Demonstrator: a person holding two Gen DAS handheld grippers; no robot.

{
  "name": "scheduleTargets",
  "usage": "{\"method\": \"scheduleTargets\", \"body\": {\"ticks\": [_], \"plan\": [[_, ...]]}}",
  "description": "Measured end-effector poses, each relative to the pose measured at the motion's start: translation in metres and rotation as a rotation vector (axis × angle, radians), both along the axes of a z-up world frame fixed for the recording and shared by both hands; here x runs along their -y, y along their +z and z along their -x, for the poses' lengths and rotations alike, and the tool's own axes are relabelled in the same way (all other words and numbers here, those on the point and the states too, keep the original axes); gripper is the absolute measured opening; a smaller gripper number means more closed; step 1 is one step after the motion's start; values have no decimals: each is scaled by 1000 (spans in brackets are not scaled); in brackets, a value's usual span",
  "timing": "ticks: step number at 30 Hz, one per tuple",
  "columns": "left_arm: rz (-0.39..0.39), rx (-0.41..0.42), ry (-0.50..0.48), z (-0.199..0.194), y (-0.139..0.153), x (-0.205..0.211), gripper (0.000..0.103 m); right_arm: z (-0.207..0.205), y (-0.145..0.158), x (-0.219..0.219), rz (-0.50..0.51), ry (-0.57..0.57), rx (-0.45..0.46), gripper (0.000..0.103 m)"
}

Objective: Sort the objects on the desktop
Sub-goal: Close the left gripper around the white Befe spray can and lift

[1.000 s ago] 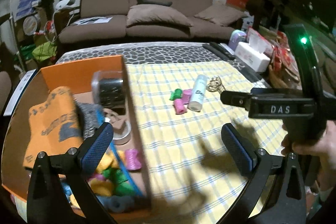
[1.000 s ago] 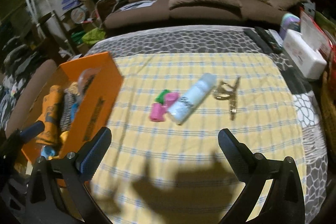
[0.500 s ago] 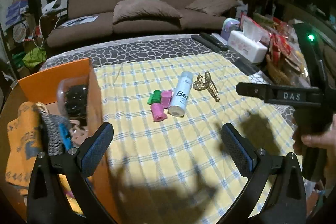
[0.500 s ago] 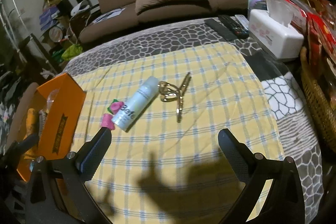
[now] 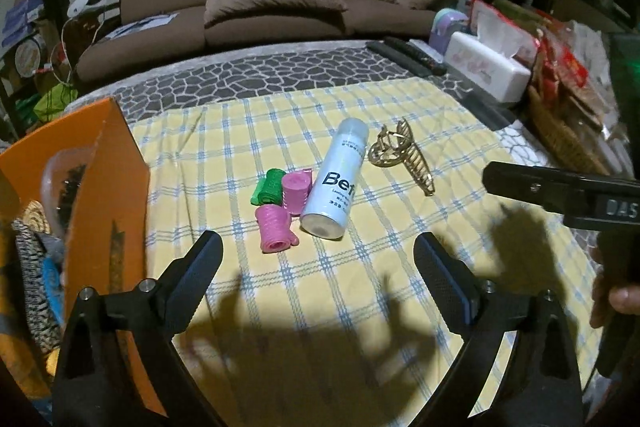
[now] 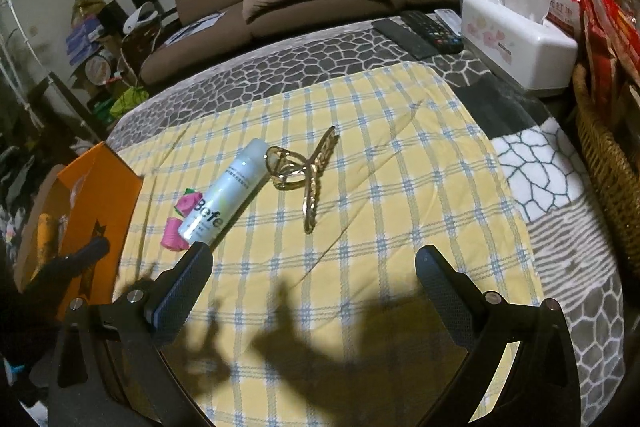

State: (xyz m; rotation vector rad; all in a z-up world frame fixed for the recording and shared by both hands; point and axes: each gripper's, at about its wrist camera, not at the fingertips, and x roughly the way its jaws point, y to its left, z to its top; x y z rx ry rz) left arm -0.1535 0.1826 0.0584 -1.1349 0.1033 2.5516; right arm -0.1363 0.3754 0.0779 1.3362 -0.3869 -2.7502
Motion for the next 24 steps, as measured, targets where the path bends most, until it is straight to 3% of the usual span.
{"method": "scheduleTargets", "body": {"ticks": [8,14,15,16,18,24], "plan": [[9,35,54,19,-24,7,95,7,-12,-4,19,-6,14,102],[-3,0,18,30,-23,-3,95,8,-17,0,6,4,25,102],[3,-5,8,32,-24,-7,91,8,-17,-1,6,2,26,102],[11,-6,-8,34,-25,-12,76,8,-17,-2,6,1,26,102],[41,0,-27,39,-29,-20,59,8,-18,-3,3,-3,26,102],[95,-17,-65,50,-36,-41,59,8,-17,-10,2,-12,23,102]]}}
